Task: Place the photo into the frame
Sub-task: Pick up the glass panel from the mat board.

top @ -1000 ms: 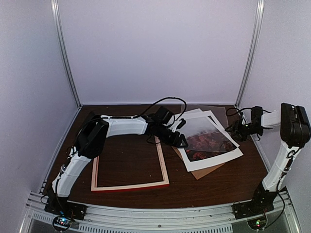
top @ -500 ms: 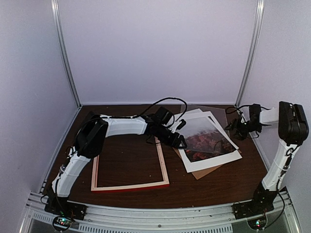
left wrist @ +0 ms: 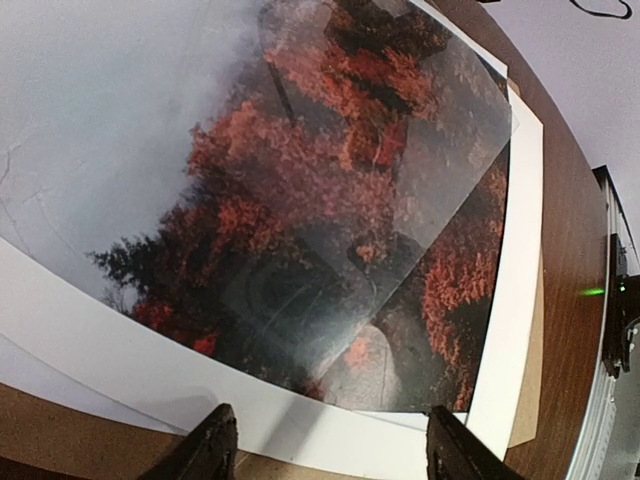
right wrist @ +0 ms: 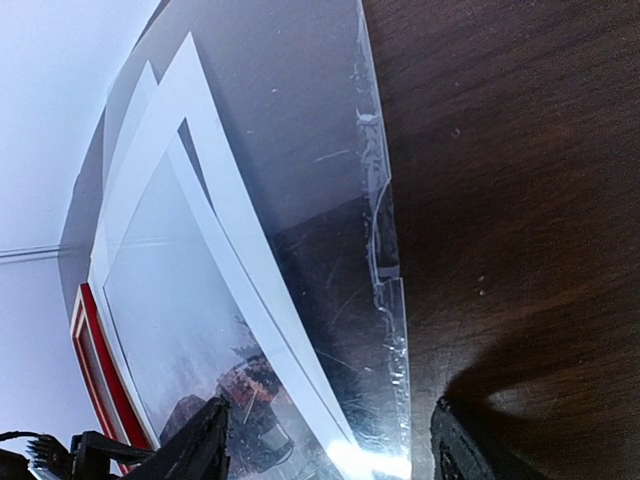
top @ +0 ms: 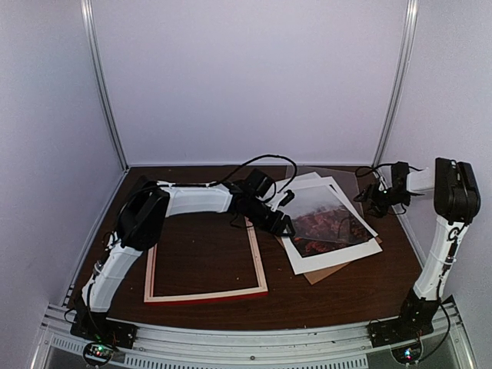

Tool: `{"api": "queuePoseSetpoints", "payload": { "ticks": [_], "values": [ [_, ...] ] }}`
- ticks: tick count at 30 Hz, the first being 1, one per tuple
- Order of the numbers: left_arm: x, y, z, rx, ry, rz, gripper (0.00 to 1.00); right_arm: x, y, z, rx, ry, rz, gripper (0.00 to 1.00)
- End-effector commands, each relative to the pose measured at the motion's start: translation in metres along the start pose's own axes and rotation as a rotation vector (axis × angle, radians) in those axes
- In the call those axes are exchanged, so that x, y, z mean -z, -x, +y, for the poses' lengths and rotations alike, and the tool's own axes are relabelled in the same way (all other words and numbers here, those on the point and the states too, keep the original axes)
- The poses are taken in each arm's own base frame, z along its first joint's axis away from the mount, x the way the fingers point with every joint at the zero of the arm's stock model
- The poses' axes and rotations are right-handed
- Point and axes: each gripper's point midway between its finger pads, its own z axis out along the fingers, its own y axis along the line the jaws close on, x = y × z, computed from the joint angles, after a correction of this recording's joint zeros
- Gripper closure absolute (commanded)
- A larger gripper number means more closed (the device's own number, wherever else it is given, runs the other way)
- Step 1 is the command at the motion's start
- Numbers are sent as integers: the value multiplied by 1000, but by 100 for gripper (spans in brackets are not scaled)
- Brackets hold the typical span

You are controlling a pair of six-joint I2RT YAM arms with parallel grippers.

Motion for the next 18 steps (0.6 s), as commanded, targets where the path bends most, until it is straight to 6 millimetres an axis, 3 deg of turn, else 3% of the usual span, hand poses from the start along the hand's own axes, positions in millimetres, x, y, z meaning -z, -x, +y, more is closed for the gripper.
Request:
{"api": "queuePoseSetpoints", "payload": {
  "ticks": [1, 5, 18],
  "values": [
    [20, 3, 7, 56, 32, -2, 33, -14, -17, 2, -15, 18, 55, 32],
    [30, 24, 19, 122, -5, -84, 28, -15, -23, 2, -21, 29, 62, 32],
    [33, 63, 62, 170, 79, -209, 22, -19, -26, 0, -22, 33, 74, 33]
  ]
}}
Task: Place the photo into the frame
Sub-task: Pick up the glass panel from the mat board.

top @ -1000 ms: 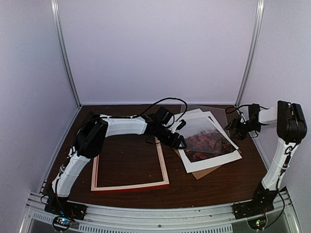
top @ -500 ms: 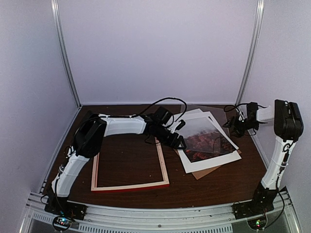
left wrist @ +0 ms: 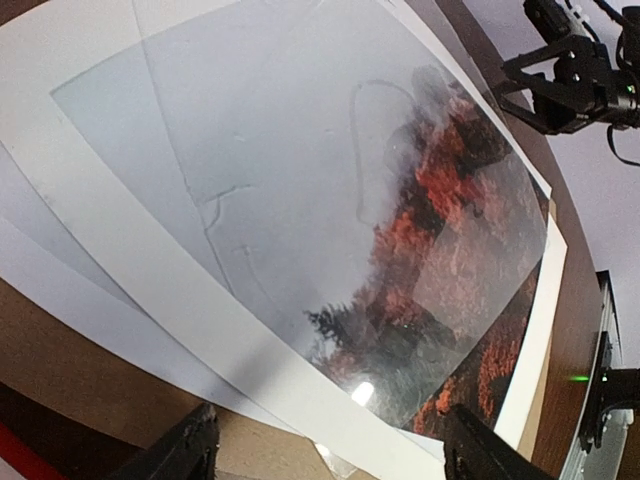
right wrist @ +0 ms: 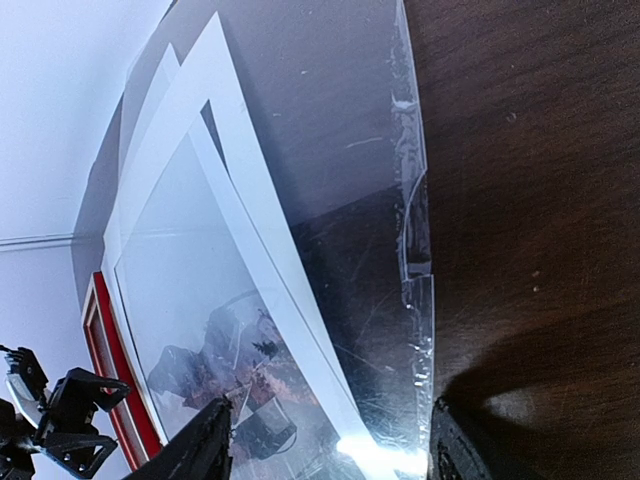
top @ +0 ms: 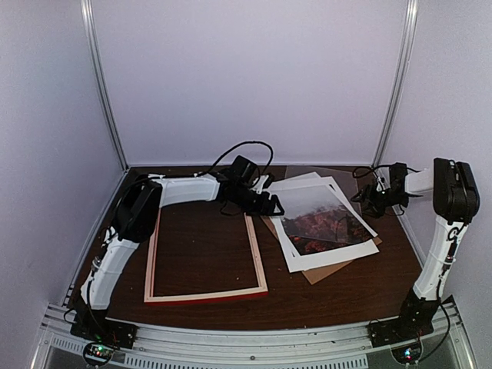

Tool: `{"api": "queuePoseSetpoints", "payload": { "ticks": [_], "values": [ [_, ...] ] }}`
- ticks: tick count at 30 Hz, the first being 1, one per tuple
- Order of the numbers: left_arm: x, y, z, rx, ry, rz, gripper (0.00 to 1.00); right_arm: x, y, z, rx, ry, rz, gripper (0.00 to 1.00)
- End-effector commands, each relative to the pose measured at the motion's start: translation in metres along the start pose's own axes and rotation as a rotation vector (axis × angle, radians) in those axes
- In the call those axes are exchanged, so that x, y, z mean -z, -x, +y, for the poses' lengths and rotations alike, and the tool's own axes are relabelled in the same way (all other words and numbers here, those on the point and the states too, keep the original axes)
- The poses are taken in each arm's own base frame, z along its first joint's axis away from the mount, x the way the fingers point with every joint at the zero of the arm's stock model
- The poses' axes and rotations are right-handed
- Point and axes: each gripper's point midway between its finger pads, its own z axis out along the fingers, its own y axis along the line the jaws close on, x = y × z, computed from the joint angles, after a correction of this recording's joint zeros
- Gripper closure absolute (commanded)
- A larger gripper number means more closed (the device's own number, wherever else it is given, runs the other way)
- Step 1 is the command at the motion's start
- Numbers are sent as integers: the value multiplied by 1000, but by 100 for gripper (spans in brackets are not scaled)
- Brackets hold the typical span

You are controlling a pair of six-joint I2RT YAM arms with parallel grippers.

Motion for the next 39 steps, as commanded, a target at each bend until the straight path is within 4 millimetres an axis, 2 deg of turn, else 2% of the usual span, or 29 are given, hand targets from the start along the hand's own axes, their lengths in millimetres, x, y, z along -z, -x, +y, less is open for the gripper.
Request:
{"api": "queuePoseSetpoints", "payload": {
  "ticks": [1, 9, 18, 39],
  "values": [
    [-6, 25, 3, -5, 9, -82, 22, -13, -21, -11, -38, -16, 63, 33],
    [-20, 25, 4, 20, -26, -71, 24, -15, -21, -8, -44, 8, 61, 34],
    [-32, 6, 3, 50, -75, -18, 31, -16, -18, 6, -46, 90, 51, 37],
    [-35, -20, 14, 60, -46, 41, 37, 0, -19, 54, 41, 224, 37, 42]
  ]
}}
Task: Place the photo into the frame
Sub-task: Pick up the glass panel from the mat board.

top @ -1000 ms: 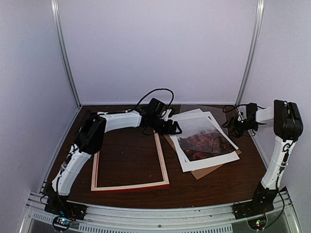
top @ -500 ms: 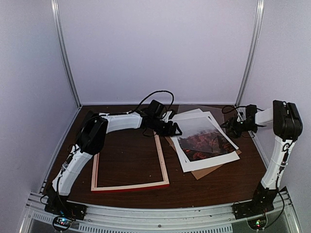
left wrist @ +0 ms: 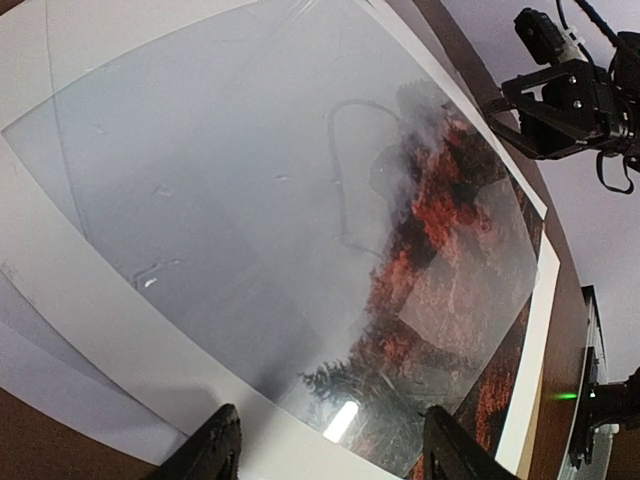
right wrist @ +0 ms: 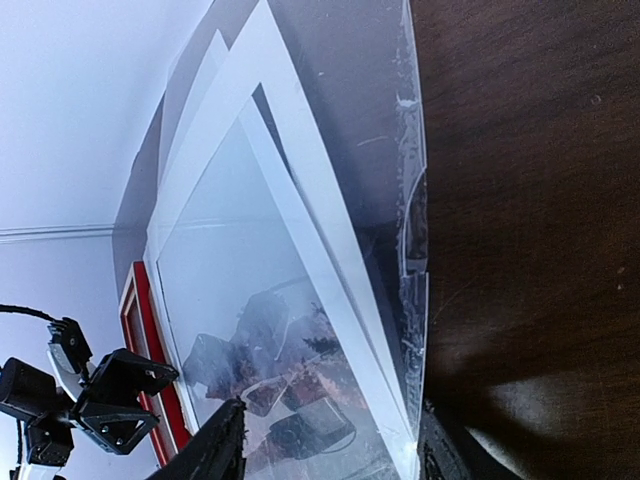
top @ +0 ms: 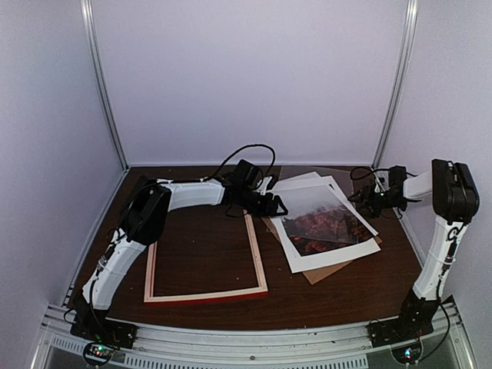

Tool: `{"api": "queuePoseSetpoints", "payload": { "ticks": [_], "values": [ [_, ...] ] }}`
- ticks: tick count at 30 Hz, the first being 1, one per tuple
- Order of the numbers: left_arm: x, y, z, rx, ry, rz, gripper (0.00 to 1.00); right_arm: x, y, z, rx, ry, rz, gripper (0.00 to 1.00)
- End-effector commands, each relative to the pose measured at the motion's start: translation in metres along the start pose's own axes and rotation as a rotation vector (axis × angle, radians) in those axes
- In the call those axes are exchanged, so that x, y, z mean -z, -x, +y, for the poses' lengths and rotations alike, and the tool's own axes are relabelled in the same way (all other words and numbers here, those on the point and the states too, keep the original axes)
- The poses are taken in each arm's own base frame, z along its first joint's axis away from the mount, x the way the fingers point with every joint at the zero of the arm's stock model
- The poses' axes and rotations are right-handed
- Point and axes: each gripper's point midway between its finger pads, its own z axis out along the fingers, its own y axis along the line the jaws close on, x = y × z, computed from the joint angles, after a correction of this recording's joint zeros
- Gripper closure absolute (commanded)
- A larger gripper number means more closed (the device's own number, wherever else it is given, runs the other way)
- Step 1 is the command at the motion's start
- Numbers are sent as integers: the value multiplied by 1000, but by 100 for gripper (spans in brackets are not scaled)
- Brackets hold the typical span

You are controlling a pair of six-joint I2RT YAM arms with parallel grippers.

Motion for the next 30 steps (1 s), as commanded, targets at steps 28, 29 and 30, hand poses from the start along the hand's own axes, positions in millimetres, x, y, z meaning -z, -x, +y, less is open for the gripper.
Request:
{"api": "queuePoseSetpoints", "payload": {
  "ticks": [28, 29, 30],
  "values": [
    [-7, -35, 11, 19, 18, 85, 38, -9, -15, 68, 349, -40, 109, 28],
    [-8, -35, 11, 21, 18, 86, 38, -10, -14, 67, 355, -49, 114, 27],
    [-8, -35, 11, 21, 18, 87, 38, -11, -14, 65, 359, -58, 118, 27]
  ]
}}
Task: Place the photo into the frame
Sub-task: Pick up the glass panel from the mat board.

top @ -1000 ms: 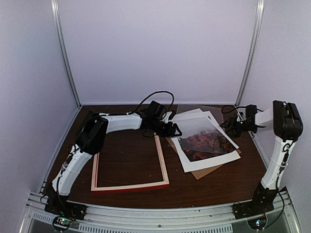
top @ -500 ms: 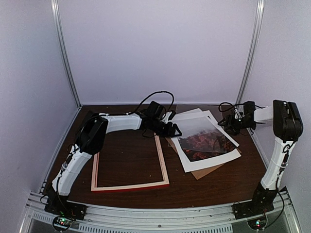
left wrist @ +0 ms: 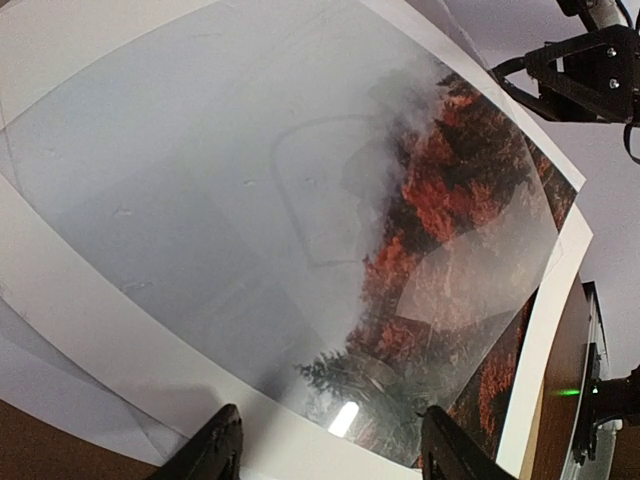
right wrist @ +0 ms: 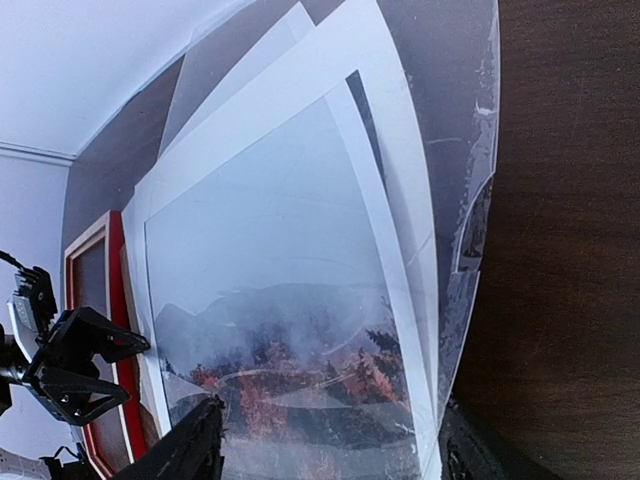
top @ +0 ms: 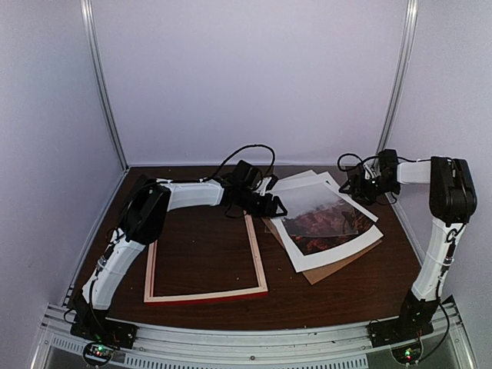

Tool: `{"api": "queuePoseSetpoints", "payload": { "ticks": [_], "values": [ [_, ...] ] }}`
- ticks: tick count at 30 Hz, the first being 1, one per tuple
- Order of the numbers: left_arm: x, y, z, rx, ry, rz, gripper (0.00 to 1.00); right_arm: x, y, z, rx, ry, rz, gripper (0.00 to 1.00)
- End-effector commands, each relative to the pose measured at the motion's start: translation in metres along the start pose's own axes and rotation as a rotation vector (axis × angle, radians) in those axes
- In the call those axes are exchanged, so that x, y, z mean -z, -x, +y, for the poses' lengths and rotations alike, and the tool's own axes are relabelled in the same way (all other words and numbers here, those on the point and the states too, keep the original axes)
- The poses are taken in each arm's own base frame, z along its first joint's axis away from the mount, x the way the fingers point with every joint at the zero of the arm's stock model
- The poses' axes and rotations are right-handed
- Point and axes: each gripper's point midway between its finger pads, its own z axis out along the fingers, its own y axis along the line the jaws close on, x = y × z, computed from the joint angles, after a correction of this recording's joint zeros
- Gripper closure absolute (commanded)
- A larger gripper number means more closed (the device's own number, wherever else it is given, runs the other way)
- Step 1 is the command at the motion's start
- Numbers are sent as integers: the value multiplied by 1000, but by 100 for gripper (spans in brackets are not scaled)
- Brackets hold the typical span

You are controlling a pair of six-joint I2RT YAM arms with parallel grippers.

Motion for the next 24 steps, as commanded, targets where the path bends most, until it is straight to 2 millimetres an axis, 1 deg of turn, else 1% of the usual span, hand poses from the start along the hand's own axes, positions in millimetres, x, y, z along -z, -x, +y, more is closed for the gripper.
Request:
{"api": "queuePoseSetpoints", "payload": {
  "ticks": [1, 4, 18, 24],
  "values": [
    [-8, -33, 10, 34, 19, 89, 38, -7, -10, 23, 67, 27, 67, 26],
    [-8, -32, 8, 33, 16, 89, 38, -12, -9, 16, 70, 2, 78, 25],
    [-6, -38, 9, 29, 22, 104, 38, -39, 2, 1, 62, -14, 80, 21],
    [-6, -44, 9, 30, 26, 116, 38, -48, 6, -16, 31, -82, 89, 20]
  ]
}}
